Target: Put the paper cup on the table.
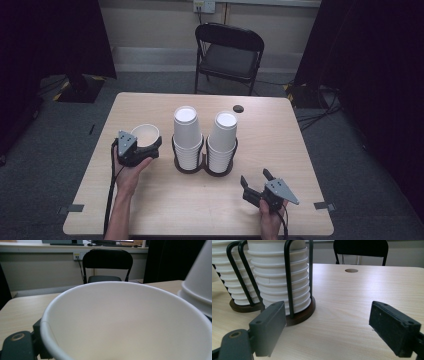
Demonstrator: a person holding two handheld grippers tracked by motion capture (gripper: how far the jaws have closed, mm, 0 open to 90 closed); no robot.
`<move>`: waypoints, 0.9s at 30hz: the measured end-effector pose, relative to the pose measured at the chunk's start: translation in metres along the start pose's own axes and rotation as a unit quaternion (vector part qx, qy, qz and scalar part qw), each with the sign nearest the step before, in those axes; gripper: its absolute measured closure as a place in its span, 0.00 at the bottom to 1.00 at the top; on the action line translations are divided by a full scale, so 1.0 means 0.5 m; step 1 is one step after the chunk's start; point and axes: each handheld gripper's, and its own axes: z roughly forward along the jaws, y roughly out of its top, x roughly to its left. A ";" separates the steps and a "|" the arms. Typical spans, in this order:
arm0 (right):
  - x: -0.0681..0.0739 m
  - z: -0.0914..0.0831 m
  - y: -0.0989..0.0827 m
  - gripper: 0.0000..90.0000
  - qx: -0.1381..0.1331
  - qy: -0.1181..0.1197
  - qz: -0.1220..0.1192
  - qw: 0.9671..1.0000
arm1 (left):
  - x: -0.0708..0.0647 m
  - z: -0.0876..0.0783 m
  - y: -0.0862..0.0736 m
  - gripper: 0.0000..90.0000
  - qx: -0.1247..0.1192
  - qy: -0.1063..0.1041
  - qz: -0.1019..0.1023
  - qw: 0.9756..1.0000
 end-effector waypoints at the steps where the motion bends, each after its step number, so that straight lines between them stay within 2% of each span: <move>1: 0.000 0.000 0.000 0.15 0.000 0.000 0.000 1.000 | 0.000 0.000 0.000 0.12 0.000 0.000 0.000 1.000; 2: -0.001 0.000 0.000 0.15 0.000 0.003 0.001 1.000 | 0.005 0.012 -0.002 0.12 -0.005 0.002 -0.020 1.000; 3: -0.002 0.000 0.000 0.15 -0.001 0.003 0.003 1.000 | 0.008 0.018 -0.002 0.12 -0.002 -0.005 -0.030 1.000; 5: -0.002 0.000 0.000 0.15 0.000 0.003 0.005 1.000 | 0.009 0.024 -0.002 0.12 0.003 -0.007 -0.030 1.000; 7: -0.002 0.000 0.000 0.15 0.000 0.005 0.003 1.000 | 0.010 0.036 -0.005 0.12 0.014 0.003 -0.016 1.000; 9: -0.001 0.000 0.000 0.15 0.000 0.004 0.001 1.000 | 0.008 0.046 -0.009 0.11 0.017 0.000 -0.012 1.000; 12: -0.001 0.001 0.001 0.15 0.004 0.003 0.001 1.000 | -0.002 0.067 -0.021 0.11 0.027 -0.006 0.007 1.000; 16: 0.002 0.002 0.001 0.15 0.006 0.000 -0.004 1.000 | -0.007 0.081 -0.029 0.11 0.031 -0.014 0.007 0.999; 18: 0.004 0.003 0.001 0.15 0.008 -0.003 -0.008 1.000 | -0.012 0.091 -0.033 0.11 0.033 -0.014 0.019 0.999; 24: 0.002 0.001 0.001 0.15 0.012 0.007 -0.004 1.000 | -0.008 0.103 -0.045 0.10 0.039 -0.021 0.011 0.999; 27: 0.002 0.002 0.001 0.15 0.014 0.007 -0.005 1.000 | -0.008 0.103 -0.043 0.11 0.042 -0.020 0.017 0.999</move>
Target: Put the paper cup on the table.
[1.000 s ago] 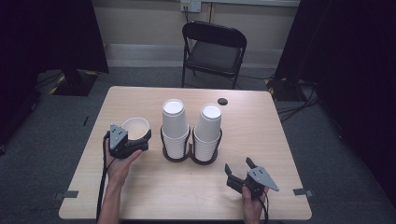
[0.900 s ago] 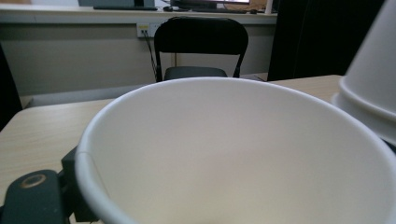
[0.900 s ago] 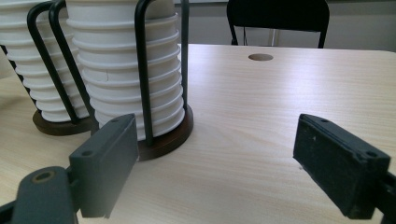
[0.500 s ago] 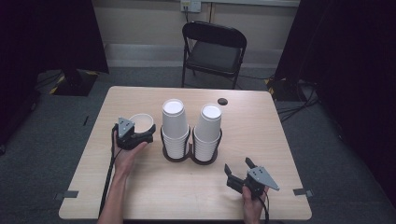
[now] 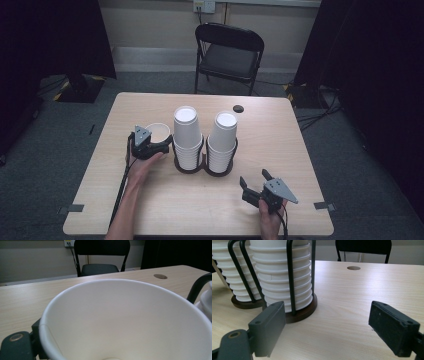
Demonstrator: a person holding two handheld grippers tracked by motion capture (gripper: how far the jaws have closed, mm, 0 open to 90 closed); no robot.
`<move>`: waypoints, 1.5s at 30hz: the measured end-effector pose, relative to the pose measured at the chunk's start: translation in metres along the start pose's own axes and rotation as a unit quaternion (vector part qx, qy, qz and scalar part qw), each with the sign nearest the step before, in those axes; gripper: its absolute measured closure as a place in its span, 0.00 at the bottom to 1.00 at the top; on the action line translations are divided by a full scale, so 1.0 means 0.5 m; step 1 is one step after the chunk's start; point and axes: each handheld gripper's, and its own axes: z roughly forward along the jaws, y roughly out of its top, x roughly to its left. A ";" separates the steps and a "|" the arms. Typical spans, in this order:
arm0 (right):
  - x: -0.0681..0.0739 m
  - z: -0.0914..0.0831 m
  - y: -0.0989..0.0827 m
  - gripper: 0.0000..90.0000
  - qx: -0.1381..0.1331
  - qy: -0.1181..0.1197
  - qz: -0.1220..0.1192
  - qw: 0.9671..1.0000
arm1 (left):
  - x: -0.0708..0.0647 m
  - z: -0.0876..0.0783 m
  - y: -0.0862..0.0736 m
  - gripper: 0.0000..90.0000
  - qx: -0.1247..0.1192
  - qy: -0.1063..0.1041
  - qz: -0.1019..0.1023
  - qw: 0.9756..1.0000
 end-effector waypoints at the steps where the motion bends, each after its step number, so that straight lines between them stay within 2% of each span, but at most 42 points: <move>1: 0.000 0.000 0.000 0.15 0.000 0.000 0.000 1.000 | 0.002 -0.002 -0.001 0.10 0.008 0.004 0.007 1.000; 4: 0.000 0.000 0.000 0.15 -0.001 0.000 0.001 1.000 | 0.004 -0.004 -0.002 0.10 0.018 0.002 0.011 1.000; 6: 0.000 0.000 0.000 0.15 -0.001 0.000 0.001 1.000 | 0.003 -0.004 -0.004 0.10 0.032 0.016 0.022 0.999; 8: 0.000 0.001 0.000 0.15 0.001 0.000 -0.001 1.000 | 0.003 -0.004 -0.005 0.12 0.041 0.009 0.017 0.999; 13: -0.001 0.001 0.000 0.15 0.003 0.000 0.000 1.000 | 0.002 -0.001 -0.012 0.14 0.070 0.008 0.028 0.997; 15: -0.001 0.001 0.000 0.15 0.003 0.001 0.000 1.000 | 0.002 -0.003 -0.013 0.14 0.075 0.007 0.017 0.997; 20: -0.001 0.002 0.001 0.15 0.004 0.001 0.002 1.000 | 0.004 -0.007 -0.018 0.15 0.084 -0.001 0.010 0.996; 21: -0.001 0.002 0.001 0.15 0.004 0.000 0.002 1.000 | 0.005 -0.007 -0.019 0.15 0.084 0.000 0.001 0.997; 23: 0.000 0.002 0.001 0.15 0.007 -0.002 0.000 1.000 | -0.002 -0.016 -0.022 0.16 0.094 0.008 0.014 0.995; 30: 0.001 0.003 0.002 0.15 0.011 -0.002 -0.002 1.000 | -0.006 -0.017 -0.031 0.17 0.102 0.008 0.015 0.995; 31: 0.001 0.003 0.001 0.15 0.010 -0.002 -0.001 1.000 | -0.004 -0.015 -0.035 0.17 0.114 0.007 0.019 0.993; 33: 0.001 0.003 0.001 0.15 0.011 -0.002 -0.001 1.000 | -0.004 -0.015 -0.038 0.17 0.118 0.004 0.020 0.993; 39: 0.000 0.003 0.001 0.15 0.009 -0.001 0.001 1.000 | -0.002 -0.021 -0.049 0.17 0.114 0.001 0.016 0.993; 45: 0.000 0.002 0.001 0.15 0.008 0.000 0.002 1.000 | -0.003 -0.043 -0.045 0.17 0.105 0.006 0.025 0.994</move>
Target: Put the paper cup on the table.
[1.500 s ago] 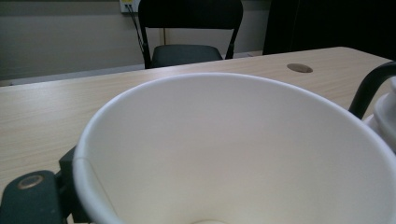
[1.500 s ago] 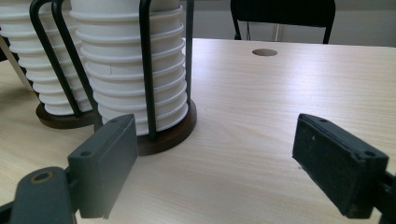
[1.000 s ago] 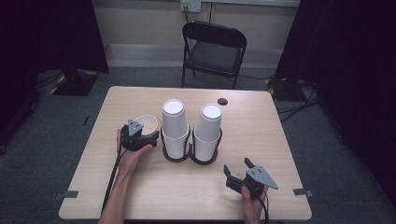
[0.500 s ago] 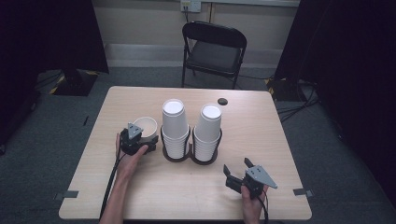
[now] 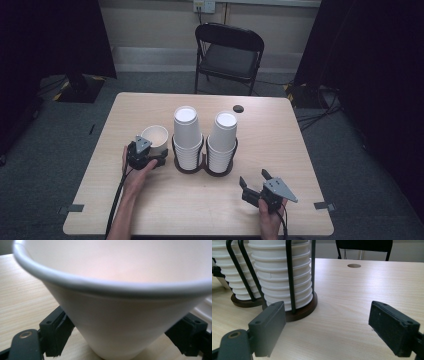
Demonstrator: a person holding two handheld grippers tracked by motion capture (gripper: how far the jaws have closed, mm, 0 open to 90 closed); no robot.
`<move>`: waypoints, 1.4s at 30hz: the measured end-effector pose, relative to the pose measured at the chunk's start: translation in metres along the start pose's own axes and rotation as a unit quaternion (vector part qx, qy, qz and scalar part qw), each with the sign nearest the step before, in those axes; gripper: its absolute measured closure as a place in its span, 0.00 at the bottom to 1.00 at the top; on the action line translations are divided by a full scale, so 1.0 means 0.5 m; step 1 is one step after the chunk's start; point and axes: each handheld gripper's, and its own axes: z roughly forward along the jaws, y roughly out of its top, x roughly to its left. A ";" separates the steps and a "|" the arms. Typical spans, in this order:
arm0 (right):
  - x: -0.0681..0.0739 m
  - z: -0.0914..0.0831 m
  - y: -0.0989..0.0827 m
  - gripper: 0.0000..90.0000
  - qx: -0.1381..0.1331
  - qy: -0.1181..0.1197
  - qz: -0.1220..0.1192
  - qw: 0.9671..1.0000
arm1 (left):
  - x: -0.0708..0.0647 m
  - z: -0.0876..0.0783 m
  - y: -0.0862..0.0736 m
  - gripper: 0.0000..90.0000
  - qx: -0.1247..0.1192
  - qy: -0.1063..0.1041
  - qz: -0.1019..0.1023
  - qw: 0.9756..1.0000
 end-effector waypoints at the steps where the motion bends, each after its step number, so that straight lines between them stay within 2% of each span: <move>1: 0.000 0.000 0.000 0.15 0.000 0.000 0.000 1.000 | -0.001 -0.006 -0.002 0.17 -0.011 -0.003 -0.001 1.000; 7: 0.000 0.000 0.000 0.15 0.000 0.001 0.001 1.000 | 0.000 -0.019 -0.009 0.17 -0.009 -0.012 -0.001 1.000; 8: -0.001 0.000 0.000 0.15 0.000 0.001 0.001 1.000 | 0.002 -0.023 -0.011 0.17 -0.011 -0.006 -0.001 1.000; 12: -0.001 -0.001 0.000 0.15 -0.001 0.002 0.002 1.000 | 0.002 -0.034 -0.014 0.17 -0.027 -0.006 -0.009 1.000; 16: -0.001 0.000 0.000 0.15 -0.001 0.002 0.001 1.000 | -0.001 -0.056 -0.017 0.17 -0.029 -0.001 -0.002 1.000; 19: -0.001 0.000 0.000 0.15 -0.001 0.001 0.001 1.000 | -0.002 -0.067 -0.015 0.18 -0.036 -0.005 0.000 0.999; 20: 0.000 -0.001 0.000 0.15 -0.001 0.001 0.001 1.000 | -0.005 -0.079 -0.015 0.17 -0.047 -0.012 -0.006 0.999; 22: -0.001 -0.001 0.000 0.15 -0.001 0.001 0.001 1.000 | -0.007 -0.085 -0.015 0.17 -0.053 -0.017 -0.010 0.998; 25: 0.000 -0.001 -0.001 0.15 -0.002 0.001 0.001 1.000 | -0.017 -0.107 -0.020 0.17 -0.074 -0.024 -0.008 0.997; 29: -0.001 -0.002 -0.001 0.15 -0.004 0.000 0.001 1.000 | -0.026 -0.120 -0.027 0.17 -0.077 -0.017 -0.005 0.997; 31: -0.001 -0.003 -0.001 0.15 -0.006 0.001 0.003 1.000 | -0.032 -0.130 -0.034 0.17 -0.082 -0.026 -0.013 0.996; 33: -0.001 -0.003 -0.001 0.15 -0.005 0.002 0.004 1.000 | -0.034 -0.133 -0.036 0.17 -0.086 -0.026 -0.012 0.996; 37: -0.001 -0.003 -0.001 0.15 -0.006 0.002 0.001 1.000 | -0.044 -0.149 -0.042 0.17 -0.090 -0.016 -0.006 0.996; 39: 0.000 -0.004 -0.001 0.15 -0.007 0.002 0.002 1.000 | -0.045 -0.160 -0.048 0.17 -0.093 -0.010 -0.010 0.996; 40: 0.000 -0.004 -0.002 0.15 -0.009 0.001 0.001 1.000 | -0.046 -0.172 -0.050 0.17 -0.103 -0.014 -0.016 0.995; 42: 0.000 -0.004 -0.002 0.15 -0.008 0.001 0.001 1.000 | -0.050 -0.178 -0.051 0.17 -0.106 -0.015 -0.017 0.994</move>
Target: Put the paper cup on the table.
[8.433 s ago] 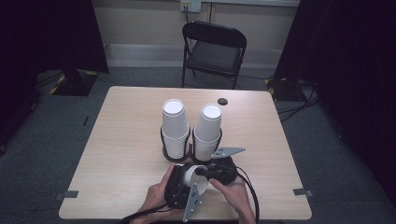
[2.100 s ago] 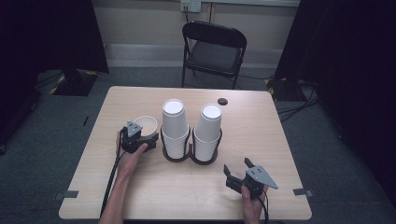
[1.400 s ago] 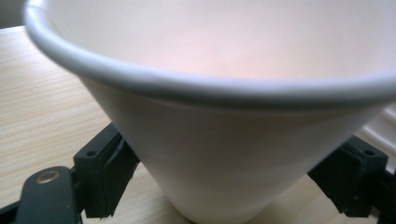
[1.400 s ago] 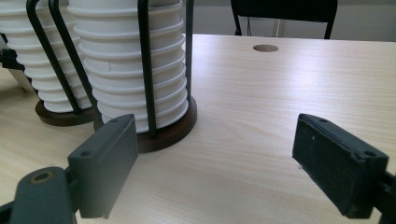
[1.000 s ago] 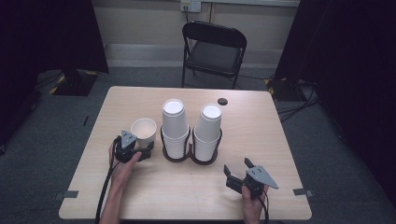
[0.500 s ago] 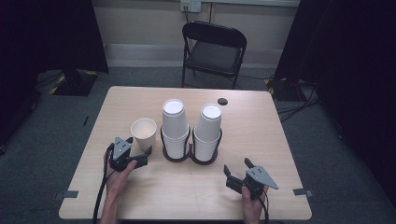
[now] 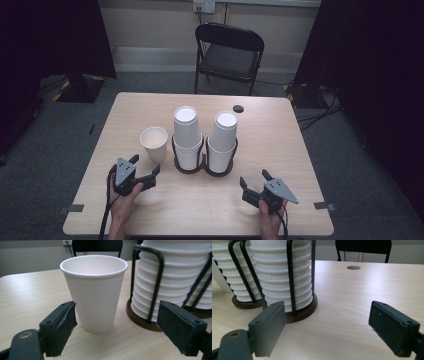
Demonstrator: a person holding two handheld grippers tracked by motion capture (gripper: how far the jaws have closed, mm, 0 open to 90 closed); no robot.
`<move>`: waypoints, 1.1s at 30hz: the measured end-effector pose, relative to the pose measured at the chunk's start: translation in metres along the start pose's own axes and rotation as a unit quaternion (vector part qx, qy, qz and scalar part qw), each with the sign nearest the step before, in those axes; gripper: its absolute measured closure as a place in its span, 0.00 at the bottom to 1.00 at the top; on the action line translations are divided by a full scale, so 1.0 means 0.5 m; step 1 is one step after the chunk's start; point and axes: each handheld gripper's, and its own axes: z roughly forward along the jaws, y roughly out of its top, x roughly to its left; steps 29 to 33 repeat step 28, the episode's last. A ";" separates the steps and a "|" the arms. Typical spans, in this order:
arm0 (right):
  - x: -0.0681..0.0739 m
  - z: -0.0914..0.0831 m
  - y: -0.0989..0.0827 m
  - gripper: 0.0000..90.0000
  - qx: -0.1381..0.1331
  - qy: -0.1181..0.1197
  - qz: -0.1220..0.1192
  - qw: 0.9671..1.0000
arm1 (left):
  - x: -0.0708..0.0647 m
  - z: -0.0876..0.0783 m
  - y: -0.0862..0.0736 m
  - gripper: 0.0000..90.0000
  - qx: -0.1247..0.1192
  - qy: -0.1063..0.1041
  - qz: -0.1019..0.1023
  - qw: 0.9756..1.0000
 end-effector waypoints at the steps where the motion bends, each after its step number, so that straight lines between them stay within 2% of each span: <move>1: 0.001 0.000 0.000 0.15 0.001 0.000 0.000 1.000 | -0.004 -0.005 0.000 0.17 0.000 0.001 0.003 1.000; 3: 0.001 0.000 0.000 0.15 -0.001 -0.002 -0.002 1.000 | -0.014 -0.016 -0.004 0.17 0.001 -0.006 0.012 1.000; 6: 0.000 -0.001 0.000 0.15 -0.002 -0.001 -0.001 1.000 | -0.023 -0.023 -0.010 0.17 -0.005 -0.015 0.005 1.000; 8: 0.001 -0.001 0.000 0.15 -0.002 -0.002 -0.001 1.000 | -0.038 -0.029 -0.017 0.18 -0.003 -0.010 0.014 1.000; 10: 0.003 0.000 0.000 0.15 -0.001 -0.004 -0.006 1.000 | -0.063 -0.035 -0.026 0.17 -0.006 -0.024 0.015 1.000; 11: 0.003 0.000 0.000 0.15 -0.001 -0.004 -0.006 1.000 | -0.063 -0.035 -0.026 0.17 -0.006 -0.024 0.015 1.000; 12: 0.004 0.000 0.000 0.15 0.001 -0.003 -0.009 1.000 | -0.080 -0.033 -0.035 0.17 -0.006 -0.037 0.009 0.999; 13: 0.004 0.000 0.000 0.15 0.001 -0.003 -0.010 1.000 | -0.086 -0.032 -0.039 0.17 -0.009 -0.040 0.016 0.999; 15: 0.004 0.000 0.000 0.15 0.001 -0.003 -0.010 1.000 | -0.090 -0.031 -0.044 0.17 -0.018 -0.046 0.014 0.999; 16: 0.004 -0.001 0.000 0.15 0.000 -0.003 -0.009 1.000 | -0.097 -0.029 -0.048 0.18 -0.029 -0.031 0.013 0.999; 17: 0.004 -0.001 0.000 0.15 -0.001 -0.002 -0.009 1.000 | -0.103 -0.027 -0.050 0.18 -0.031 -0.026 0.013 0.999; 20: 0.003 -0.001 0.000 0.15 -0.002 -0.002 -0.007 1.000 | -0.103 -0.020 -0.055 0.17 -0.023 -0.035 0.006 0.999; 21: 0.003 -0.001 0.000 0.15 -0.001 -0.001 -0.007 1.000 | -0.102 -0.018 -0.058 0.17 -0.018 -0.028 0.012 0.999; 23: 0.004 0.000 0.000 0.15 0.001 0.000 -0.009 1.000 | -0.103 -0.021 -0.060 0.17 -0.031 -0.023 0.008 0.999; 25: 0.005 0.001 0.000 0.15 0.003 -0.001 -0.011 1.000 | -0.102 -0.022 -0.061 0.17 -0.031 -0.016 0.002 0.999; 26: 0.005 0.002 0.000 0.15 0.005 -0.002 -0.013 1.000 | -0.103 -0.022 -0.061 0.17 -0.032 -0.013 0.007 0.999; 33: 0.006 0.002 0.001 0.15 0.006 -0.004 -0.014 1.000 | -0.104 -0.023 -0.061 0.17 -0.034 -0.016 0.008 0.999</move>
